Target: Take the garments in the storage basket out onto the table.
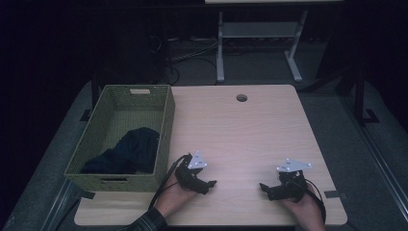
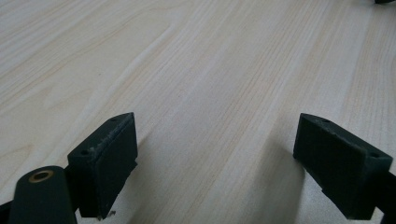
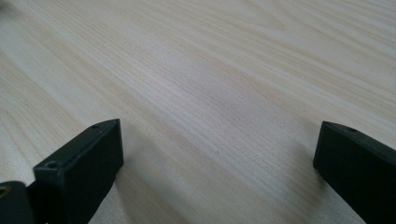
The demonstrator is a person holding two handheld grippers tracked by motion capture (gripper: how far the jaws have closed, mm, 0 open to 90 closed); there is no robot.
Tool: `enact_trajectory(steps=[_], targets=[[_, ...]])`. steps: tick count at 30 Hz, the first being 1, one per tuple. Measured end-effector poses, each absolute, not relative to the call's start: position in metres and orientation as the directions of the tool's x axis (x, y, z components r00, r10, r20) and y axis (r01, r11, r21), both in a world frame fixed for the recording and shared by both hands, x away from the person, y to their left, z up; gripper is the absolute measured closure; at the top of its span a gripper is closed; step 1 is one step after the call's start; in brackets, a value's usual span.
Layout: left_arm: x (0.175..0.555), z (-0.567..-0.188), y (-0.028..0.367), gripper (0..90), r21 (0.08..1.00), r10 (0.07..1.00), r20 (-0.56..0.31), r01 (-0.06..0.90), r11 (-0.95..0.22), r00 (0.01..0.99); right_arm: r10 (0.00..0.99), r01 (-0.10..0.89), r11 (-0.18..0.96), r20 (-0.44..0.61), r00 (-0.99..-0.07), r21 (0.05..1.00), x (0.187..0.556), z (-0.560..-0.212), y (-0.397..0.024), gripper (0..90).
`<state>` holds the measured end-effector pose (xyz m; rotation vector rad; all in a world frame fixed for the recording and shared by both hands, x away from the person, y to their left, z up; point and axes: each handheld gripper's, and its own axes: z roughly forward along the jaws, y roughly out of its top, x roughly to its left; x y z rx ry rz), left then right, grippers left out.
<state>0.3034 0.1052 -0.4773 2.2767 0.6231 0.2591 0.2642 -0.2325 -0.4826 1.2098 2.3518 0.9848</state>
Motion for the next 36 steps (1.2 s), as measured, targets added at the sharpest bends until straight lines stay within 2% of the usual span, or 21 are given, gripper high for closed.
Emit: enact_trajectory(steps=[14,19,36], targets=[[0.3047,-0.477,0.107,13.2,0.717,0.5,-0.01,0.355,-0.6,0.866,0.806,0.587,0.404,0.03,-0.591,0.702,0.2642,-0.4825,-0.2325,1.3],[0.3068,-0.4768,0.1091,13.6,0.726,0.507,-0.042,0.375,-0.577,0.861,0.807,0.588,0.403,0.031,-0.59,0.701,0.264,-0.4825,-0.2326,1.3],[0.3088,-0.4734,0.1075,13.9,0.72,0.506,-0.043,0.378,-0.582,0.861,0.809,0.591,0.4,0.034,-0.587,0.7,0.2638,-0.4824,-0.2323,1.3]])
